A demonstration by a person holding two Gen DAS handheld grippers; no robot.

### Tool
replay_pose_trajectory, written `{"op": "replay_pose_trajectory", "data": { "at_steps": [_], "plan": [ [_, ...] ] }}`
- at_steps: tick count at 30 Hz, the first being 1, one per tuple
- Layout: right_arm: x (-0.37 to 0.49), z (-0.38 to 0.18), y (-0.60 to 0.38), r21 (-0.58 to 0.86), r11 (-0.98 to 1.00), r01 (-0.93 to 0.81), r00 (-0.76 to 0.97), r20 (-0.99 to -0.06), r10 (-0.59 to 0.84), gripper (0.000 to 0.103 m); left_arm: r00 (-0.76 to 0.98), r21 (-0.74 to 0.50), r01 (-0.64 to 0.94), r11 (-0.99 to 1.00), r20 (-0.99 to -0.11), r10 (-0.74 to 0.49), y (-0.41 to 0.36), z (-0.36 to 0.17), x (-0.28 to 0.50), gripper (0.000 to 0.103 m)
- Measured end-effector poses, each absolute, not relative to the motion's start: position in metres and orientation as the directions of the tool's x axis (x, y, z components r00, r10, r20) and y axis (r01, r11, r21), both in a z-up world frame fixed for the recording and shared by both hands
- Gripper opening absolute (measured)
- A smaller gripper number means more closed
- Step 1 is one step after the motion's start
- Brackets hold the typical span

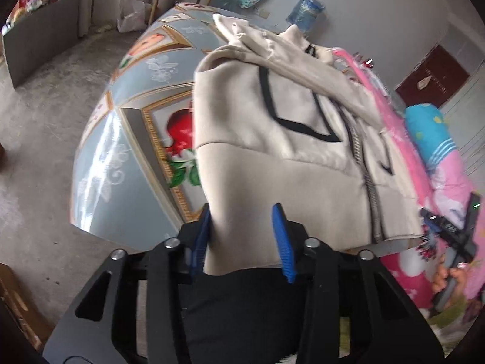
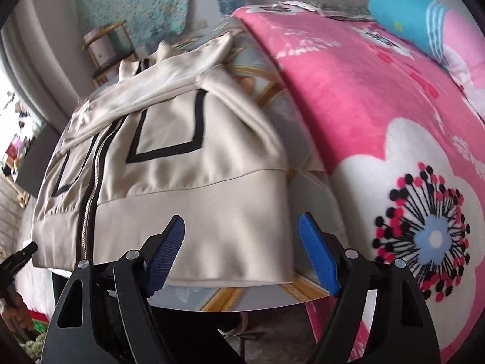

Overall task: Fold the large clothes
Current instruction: 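Grasp the hem with the left gripper while the right gripper grasps the hem, then lift the hem with both grippers and fold it toward the collar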

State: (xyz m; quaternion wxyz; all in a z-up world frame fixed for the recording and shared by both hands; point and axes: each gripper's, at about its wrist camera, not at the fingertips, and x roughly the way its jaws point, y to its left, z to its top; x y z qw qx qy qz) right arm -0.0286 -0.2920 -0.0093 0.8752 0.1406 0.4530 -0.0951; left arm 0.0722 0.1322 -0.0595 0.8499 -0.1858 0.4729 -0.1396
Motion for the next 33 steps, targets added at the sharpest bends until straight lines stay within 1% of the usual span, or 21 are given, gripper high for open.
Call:
{"op": "replay_pose_trajectory", "data": {
  "at_steps": [5, 8, 9, 10, 13, 14, 15, 16, 17, 18, 20, 26, 30, 33],
  "plan": [
    [-0.036, -0.012, -0.304, 0.172, 0.936, 0.307, 0.568, -0.822, -0.036, 0.076, 0.487, -0.481, 0.059, 0.875, -0.751, -0.446, 0.131, -0.064, 0.069, 0.033],
    [-0.034, -0.019, -0.306, 0.180, 0.933, 0.313, 0.551, -0.834, -0.024, 0.067, 0.473, -0.499, 0.054, 0.865, -0.750, -0.462, 0.133, -0.066, 0.070, 0.033],
    [-0.034, -0.022, -0.307, 0.193, 0.931, 0.311, 0.547, -0.837, -0.009, 0.062, 0.471, -0.497, 0.055, 0.866, -0.752, -0.461, 0.132, -0.066, 0.071, 0.032],
    [-0.034, -0.025, -0.307, 0.198, 0.930, 0.310, 0.542, -0.841, -0.002, 0.059, 0.467, -0.487, 0.057, 0.871, -0.759, -0.455, 0.131, -0.066, 0.071, 0.032],
    [-0.036, -0.026, -0.299, 0.148, 0.944, 0.295, 0.524, -0.851, -0.030, 0.050, 0.462, -0.448, 0.074, 0.891, -0.776, -0.428, 0.126, -0.064, 0.070, 0.029],
    [-0.036, -0.027, -0.296, 0.137, 0.947, 0.291, 0.517, -0.855, -0.035, 0.043, 0.462, -0.433, 0.079, 0.898, -0.782, -0.418, 0.124, -0.063, 0.068, 0.025],
    [-0.037, -0.028, -0.293, 0.118, 0.950, 0.289, 0.501, -0.864, -0.045, 0.033, 0.461, -0.425, 0.082, 0.902, -0.786, -0.412, 0.123, -0.063, 0.067, 0.022],
    [-0.039, -0.030, -0.290, 0.096, 0.953, 0.289, 0.488, -0.871, -0.060, 0.028, 0.460, -0.416, 0.089, 0.905, -0.789, -0.408, 0.122, -0.063, 0.066, 0.020],
    [-0.041, -0.030, -0.287, 0.086, 0.954, 0.287, 0.483, -0.873, -0.067, 0.019, 0.468, -0.400, 0.097, 0.911, -0.789, -0.397, 0.121, -0.061, 0.065, 0.017],
    [-0.043, -0.028, -0.286, 0.079, 0.955, 0.286, 0.484, -0.872, -0.073, 0.013, 0.477, -0.387, 0.111, 0.915, -0.787, -0.391, 0.120, -0.059, 0.063, 0.014],
    [-0.043, -0.021, -0.282, 0.066, 0.958, 0.279, 0.490, -0.868, -0.083, 0.007, 0.495, -0.369, 0.136, 0.920, -0.779, -0.385, 0.118, -0.051, 0.060, 0.011],
    [-0.026, 0.025, -0.277, 0.093, 0.964, 0.248, 0.590, -0.804, -0.074, 0.007, 0.585, -0.390, 0.227, 0.892, -0.678, -0.445, 0.116, 0.000, 0.073, 0.009],
    [0.014, 0.046, -0.282, 0.101, 0.968, 0.229, 0.646, -0.760, -0.073, 0.007, 0.612, -0.366, 0.238, 0.900, -0.663, -0.431, 0.115, 0.020, 0.111, 0.009],
    [0.052, 0.053, -0.287, 0.119, 0.969, 0.216, 0.672, -0.738, -0.059, 0.007, 0.615, -0.377, 0.216, 0.901, -0.664, -0.425, 0.120, 0.024, 0.152, 0.009]
  ]
}}
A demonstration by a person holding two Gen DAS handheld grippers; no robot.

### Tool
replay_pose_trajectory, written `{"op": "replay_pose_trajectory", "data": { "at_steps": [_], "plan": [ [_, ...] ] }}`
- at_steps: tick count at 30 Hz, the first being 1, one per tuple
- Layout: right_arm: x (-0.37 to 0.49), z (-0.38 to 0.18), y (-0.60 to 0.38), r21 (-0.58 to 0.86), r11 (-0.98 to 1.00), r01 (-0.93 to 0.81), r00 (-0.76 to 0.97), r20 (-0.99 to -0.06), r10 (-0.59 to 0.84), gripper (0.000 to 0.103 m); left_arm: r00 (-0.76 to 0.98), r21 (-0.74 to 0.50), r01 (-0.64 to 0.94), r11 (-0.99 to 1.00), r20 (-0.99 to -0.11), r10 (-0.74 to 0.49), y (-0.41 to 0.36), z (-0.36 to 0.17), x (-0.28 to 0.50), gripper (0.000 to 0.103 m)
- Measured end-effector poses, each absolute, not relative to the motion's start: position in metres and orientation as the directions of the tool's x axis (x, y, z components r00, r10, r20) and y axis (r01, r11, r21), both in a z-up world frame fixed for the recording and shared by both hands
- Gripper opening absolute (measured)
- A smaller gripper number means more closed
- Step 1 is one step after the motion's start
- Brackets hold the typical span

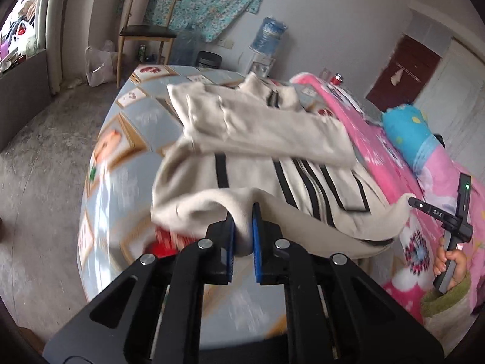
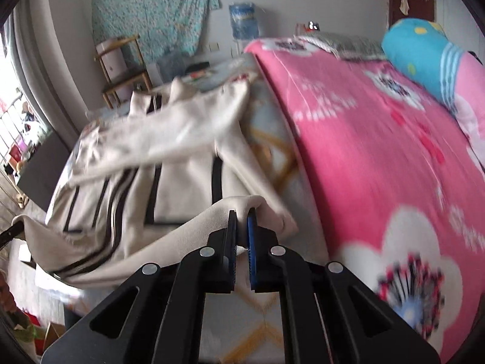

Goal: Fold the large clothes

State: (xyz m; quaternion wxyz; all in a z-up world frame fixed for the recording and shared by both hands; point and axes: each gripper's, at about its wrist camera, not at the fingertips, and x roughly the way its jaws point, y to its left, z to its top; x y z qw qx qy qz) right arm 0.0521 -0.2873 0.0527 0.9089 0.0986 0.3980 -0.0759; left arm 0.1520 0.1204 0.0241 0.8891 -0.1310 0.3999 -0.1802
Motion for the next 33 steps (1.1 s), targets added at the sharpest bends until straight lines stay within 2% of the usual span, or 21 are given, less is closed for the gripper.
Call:
{"op": "replay_pose_trajectory", "data": {
  "at_steps": [7, 10, 13, 15, 17, 19, 21, 24, 29, 32, 33],
  "plan": [
    [0.144, 0.029, -0.301, 0.199, 0.948, 0.249, 0.654, -0.756, -0.013, 0.007, 0.562, -0.382, 0.148, 0.912, -0.727, -0.395, 0.122, -0.003, 0.243, 0.011],
    [0.170, 0.002, -0.313, 0.260, 0.928, 0.268, 0.614, -0.788, 0.044, 0.011, 0.552, -0.398, 0.102, 0.912, -0.740, -0.384, 0.128, -0.017, 0.261, 0.018],
    [0.167, 0.000, -0.321, 0.326, 0.906, 0.271, 0.628, -0.773, 0.091, 0.025, 0.594, -0.428, 0.043, 0.903, -0.716, -0.368, 0.146, -0.015, 0.259, 0.031],
    [0.157, 0.009, -0.321, 0.339, 0.899, 0.276, 0.649, -0.756, 0.085, 0.041, 0.617, -0.452, 0.028, 0.892, -0.694, -0.371, 0.159, -0.007, 0.250, 0.032],
    [0.141, 0.022, -0.313, 0.304, 0.918, 0.254, 0.677, -0.734, 0.055, 0.050, 0.636, -0.461, 0.034, 0.887, -0.674, -0.375, 0.168, 0.004, 0.234, 0.032],
    [0.131, 0.029, -0.304, 0.287, 0.933, 0.219, 0.683, -0.727, 0.063, 0.050, 0.637, -0.468, 0.053, 0.882, -0.664, -0.391, 0.170, 0.009, 0.218, 0.032],
    [0.120, 0.028, -0.289, 0.273, 0.948, 0.165, 0.678, -0.729, 0.092, 0.052, 0.613, -0.474, 0.076, 0.877, -0.672, -0.416, 0.166, 0.008, 0.201, 0.040],
    [0.118, 0.012, -0.261, 0.167, 0.981, 0.102, 0.628, -0.776, 0.067, 0.056, 0.546, -0.485, 0.084, 0.871, -0.708, -0.447, 0.154, -0.007, 0.181, 0.050],
    [0.135, -0.035, -0.235, -0.004, 0.993, 0.118, 0.510, -0.858, -0.064, 0.058, 0.454, -0.523, 0.032, 0.852, -0.752, -0.478, 0.136, -0.045, 0.170, 0.054],
    [0.129, -0.027, -0.235, 0.036, 0.992, 0.123, 0.517, -0.855, -0.033, 0.060, 0.449, -0.552, -0.011, 0.833, -0.747, -0.489, 0.137, -0.056, 0.167, 0.057],
    [0.125, -0.022, -0.238, 0.069, 0.990, 0.126, 0.527, -0.850, -0.008, 0.060, 0.461, -0.570, -0.021, 0.822, -0.735, -0.498, 0.139, -0.057, 0.163, 0.067]
  ]
}}
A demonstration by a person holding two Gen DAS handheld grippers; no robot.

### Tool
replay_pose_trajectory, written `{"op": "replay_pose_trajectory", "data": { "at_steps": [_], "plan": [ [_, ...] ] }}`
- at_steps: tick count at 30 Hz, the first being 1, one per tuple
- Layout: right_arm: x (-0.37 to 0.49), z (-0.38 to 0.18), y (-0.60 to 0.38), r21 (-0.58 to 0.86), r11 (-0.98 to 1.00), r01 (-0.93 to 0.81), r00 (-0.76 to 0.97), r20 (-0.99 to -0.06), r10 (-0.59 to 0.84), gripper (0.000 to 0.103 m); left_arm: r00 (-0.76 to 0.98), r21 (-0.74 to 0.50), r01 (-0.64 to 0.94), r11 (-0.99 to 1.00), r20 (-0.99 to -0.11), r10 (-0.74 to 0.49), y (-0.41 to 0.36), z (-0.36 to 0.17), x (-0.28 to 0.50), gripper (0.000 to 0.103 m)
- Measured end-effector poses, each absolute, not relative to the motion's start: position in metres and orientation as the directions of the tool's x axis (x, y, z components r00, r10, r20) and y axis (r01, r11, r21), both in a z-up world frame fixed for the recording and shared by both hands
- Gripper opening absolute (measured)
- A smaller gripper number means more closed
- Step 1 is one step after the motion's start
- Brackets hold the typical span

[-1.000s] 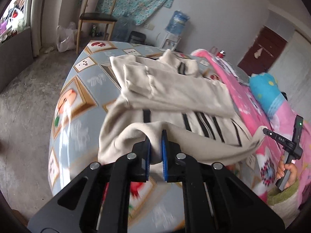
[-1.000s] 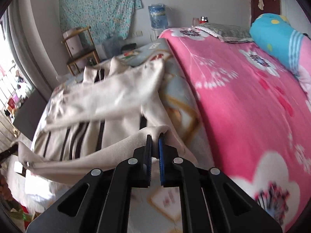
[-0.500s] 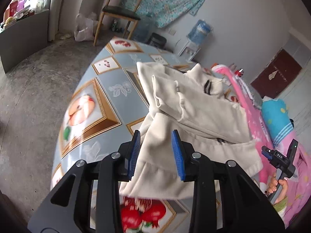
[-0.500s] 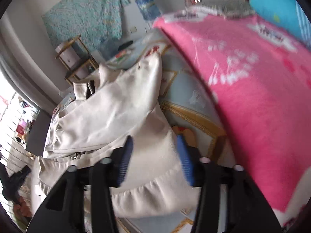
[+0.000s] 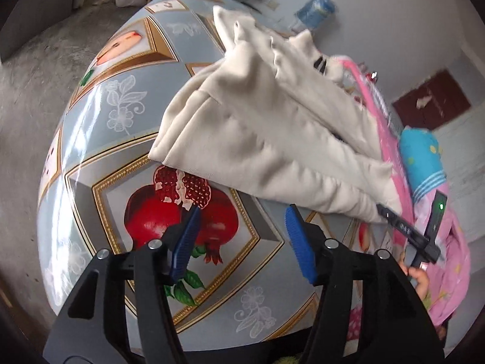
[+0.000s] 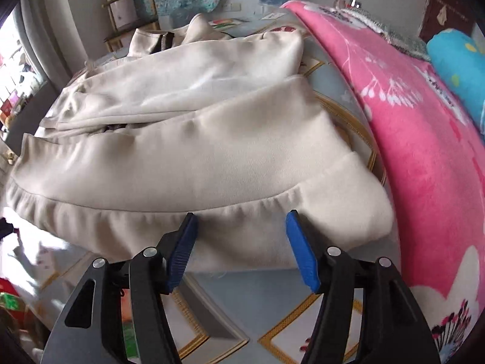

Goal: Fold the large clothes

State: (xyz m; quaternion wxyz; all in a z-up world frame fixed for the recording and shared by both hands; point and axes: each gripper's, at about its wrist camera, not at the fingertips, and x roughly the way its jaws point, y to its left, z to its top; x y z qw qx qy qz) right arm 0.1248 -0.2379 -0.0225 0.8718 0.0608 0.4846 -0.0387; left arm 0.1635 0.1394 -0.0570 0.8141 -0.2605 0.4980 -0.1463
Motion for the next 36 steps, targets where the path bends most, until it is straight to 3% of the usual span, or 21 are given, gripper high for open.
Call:
{"op": "replay_pose_trajectory", "data": {
  "at_steps": [3, 9, 17, 19, 21, 23, 25, 27, 30, 33, 36],
  "plan": [
    [0.104, -0.015, -0.254, 0.173, 0.970, 0.169, 0.549, -0.834, 0.053, 0.067, 0.489, -0.637, -0.056, 0.769, -0.689, -0.535, 0.145, -0.060, 0.160, 0.076],
    [0.080, -0.033, -0.292, 0.353, 0.886, 0.299, 0.543, -0.827, 0.146, 0.069, 0.561, -0.769, -0.152, 0.620, -0.584, -0.587, 0.163, -0.070, 0.170, 0.079],
    [0.102, -0.036, -0.298, 0.345, 0.854, 0.389, 0.617, -0.786, 0.037, 0.069, 0.674, -0.755, -0.278, 0.593, -0.593, -0.440, 0.163, -0.066, 0.184, 0.076],
    [0.107, -0.036, -0.299, 0.343, 0.843, 0.414, 0.629, -0.777, 0.007, 0.069, 0.679, -0.702, -0.283, 0.654, -0.628, -0.380, 0.154, -0.062, 0.186, 0.069],
    [0.113, -0.036, -0.295, 0.328, 0.838, 0.435, 0.644, -0.764, -0.035, 0.069, 0.680, -0.637, -0.287, 0.715, -0.662, -0.316, 0.145, -0.060, 0.189, 0.051],
    [0.119, -0.036, -0.289, 0.288, 0.845, 0.450, 0.650, -0.755, -0.088, 0.067, 0.671, -0.548, -0.272, 0.791, -0.697, -0.252, 0.135, -0.057, 0.191, 0.042],
    [0.123, -0.035, -0.284, 0.235, 0.855, 0.463, 0.648, -0.748, -0.145, 0.056, 0.669, -0.467, -0.234, 0.853, -0.714, -0.207, 0.128, -0.055, 0.192, 0.032],
    [0.129, -0.034, -0.282, 0.197, 0.865, 0.462, 0.644, -0.745, -0.175, 0.035, 0.677, -0.358, -0.168, 0.918, -0.719, -0.156, 0.113, -0.046, 0.193, 0.019],
    [0.129, -0.023, -0.279, 0.150, 0.886, 0.438, 0.652, -0.732, -0.198, 0.014, 0.716, -0.174, -0.079, 0.982, -0.695, -0.066, 0.090, -0.029, 0.187, 0.012],
    [0.120, 0.004, -0.269, 0.096, 0.910, 0.403, 0.683, -0.693, -0.229, 0.010, 0.774, -0.054, -0.029, 0.998, -0.633, -0.012, 0.076, -0.004, 0.176, 0.008],
    [0.108, 0.027, -0.263, 0.094, 0.920, 0.380, 0.713, -0.664, -0.227, 0.008, 0.817, -0.023, 0.007, 1.000, -0.577, -0.019, 0.070, 0.024, 0.161, 0.006]
  ]
}}
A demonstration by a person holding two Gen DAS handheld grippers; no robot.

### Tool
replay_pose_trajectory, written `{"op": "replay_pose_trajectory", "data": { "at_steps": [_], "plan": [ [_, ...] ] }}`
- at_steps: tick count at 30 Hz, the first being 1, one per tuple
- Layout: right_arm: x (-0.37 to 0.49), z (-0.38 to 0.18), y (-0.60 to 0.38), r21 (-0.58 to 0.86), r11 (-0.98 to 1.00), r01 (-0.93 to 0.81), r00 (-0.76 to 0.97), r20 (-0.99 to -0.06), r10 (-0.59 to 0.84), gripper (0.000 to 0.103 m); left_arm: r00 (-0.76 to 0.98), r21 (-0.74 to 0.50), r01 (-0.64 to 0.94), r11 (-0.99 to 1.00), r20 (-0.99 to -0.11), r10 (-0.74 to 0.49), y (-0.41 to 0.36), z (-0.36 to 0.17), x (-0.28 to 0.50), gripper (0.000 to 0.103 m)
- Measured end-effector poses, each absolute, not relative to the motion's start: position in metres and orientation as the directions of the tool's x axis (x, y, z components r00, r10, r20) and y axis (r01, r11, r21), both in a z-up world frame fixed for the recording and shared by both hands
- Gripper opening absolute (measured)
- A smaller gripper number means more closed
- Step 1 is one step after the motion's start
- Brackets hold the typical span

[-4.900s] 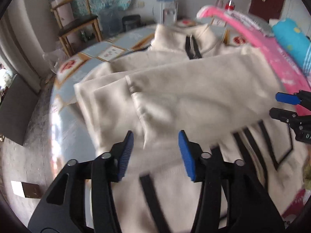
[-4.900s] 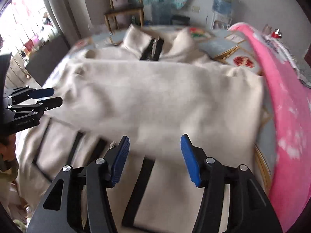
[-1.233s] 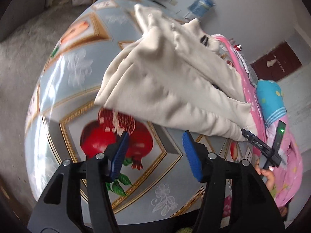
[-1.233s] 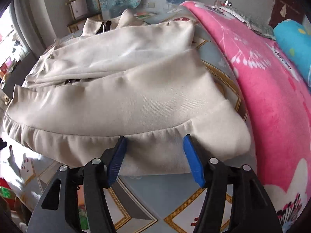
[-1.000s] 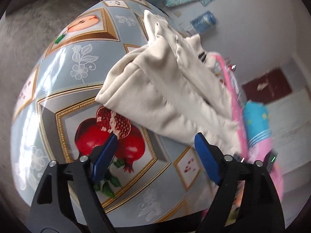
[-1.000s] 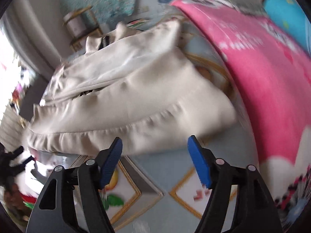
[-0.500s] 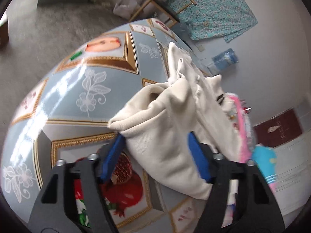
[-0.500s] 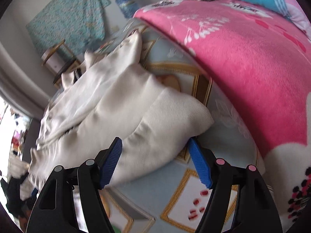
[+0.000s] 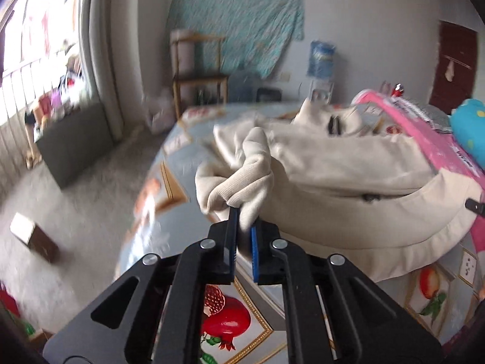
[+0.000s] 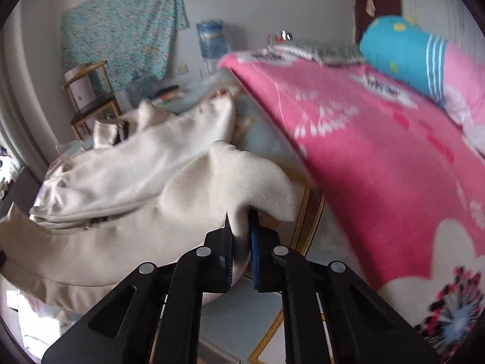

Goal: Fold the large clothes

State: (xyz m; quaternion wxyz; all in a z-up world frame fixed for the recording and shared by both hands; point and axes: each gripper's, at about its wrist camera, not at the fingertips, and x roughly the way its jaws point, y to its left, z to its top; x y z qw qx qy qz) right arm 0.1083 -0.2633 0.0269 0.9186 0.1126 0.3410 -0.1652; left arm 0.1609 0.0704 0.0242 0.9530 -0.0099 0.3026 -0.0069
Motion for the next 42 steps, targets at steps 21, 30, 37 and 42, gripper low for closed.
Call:
{"op": "replay_pose_trajectory", "data": {
  "at_steps": [21, 30, 37, 42],
  "plan": [
    [0.011, -0.009, -0.304, 0.327, 0.885, 0.332, 0.563, -0.822, 0.093, 0.027, 0.617, -0.301, -0.079, 0.951, -0.763, -0.190, 0.179, -0.016, 0.050, 0.021],
    [0.015, 0.040, -0.291, 0.275, 0.919, 0.284, 0.639, -0.768, 0.032, 0.047, 0.692, -0.267, -0.023, 0.963, -0.699, -0.177, 0.177, 0.020, 0.053, 0.036],
    [0.107, 0.019, -0.168, 0.240, 0.966, -0.095, 0.504, -0.825, 0.255, 0.055, 0.537, -0.213, 0.251, 0.944, -0.781, -0.319, 0.074, -0.002, 0.097, 0.049],
    [0.136, -0.007, -0.125, 0.185, 0.964, -0.190, 0.402, -0.882, 0.248, 0.055, 0.483, -0.153, 0.328, 0.932, -0.821, -0.305, 0.034, -0.029, 0.108, 0.048]
  ]
}}
